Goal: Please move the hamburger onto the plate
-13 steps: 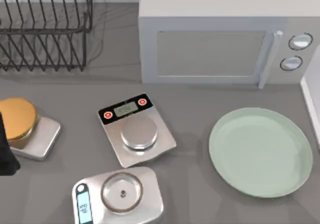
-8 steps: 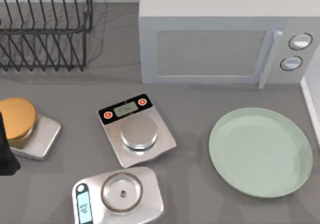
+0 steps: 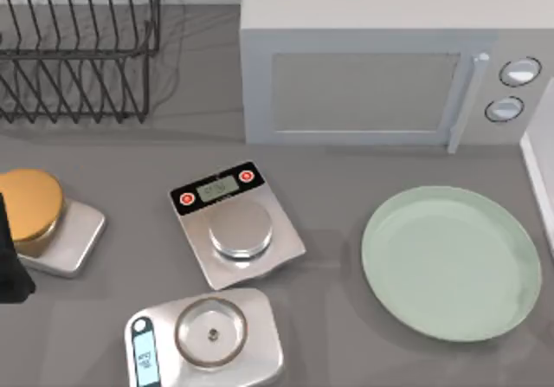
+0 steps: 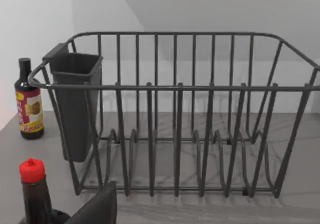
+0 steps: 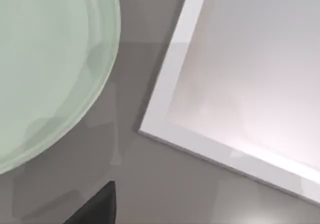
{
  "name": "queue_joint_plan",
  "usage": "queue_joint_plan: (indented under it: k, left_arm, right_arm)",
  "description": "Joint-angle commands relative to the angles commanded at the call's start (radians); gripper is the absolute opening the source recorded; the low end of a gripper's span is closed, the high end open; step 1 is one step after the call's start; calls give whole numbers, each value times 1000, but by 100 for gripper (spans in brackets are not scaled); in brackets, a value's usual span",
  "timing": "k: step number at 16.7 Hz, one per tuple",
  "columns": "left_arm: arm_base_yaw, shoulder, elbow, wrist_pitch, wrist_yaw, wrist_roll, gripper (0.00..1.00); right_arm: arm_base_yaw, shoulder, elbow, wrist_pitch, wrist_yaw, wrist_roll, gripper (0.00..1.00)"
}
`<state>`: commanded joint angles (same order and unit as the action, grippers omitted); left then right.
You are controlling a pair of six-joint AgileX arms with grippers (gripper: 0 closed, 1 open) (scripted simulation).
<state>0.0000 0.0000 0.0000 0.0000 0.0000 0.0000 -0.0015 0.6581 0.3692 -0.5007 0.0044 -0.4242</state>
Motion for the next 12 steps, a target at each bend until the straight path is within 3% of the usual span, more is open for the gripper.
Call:
queue_joint_plan:
  k: [7, 12]
  left_arm:
    - [0, 0, 0, 0, 0, 0, 100]
    - [0, 0, 0, 0, 0, 0, 100]
  right_arm:
    - [2, 506, 274, -382, 1, -323, 100]
    - [2, 658, 368, -494, 2, -423, 100]
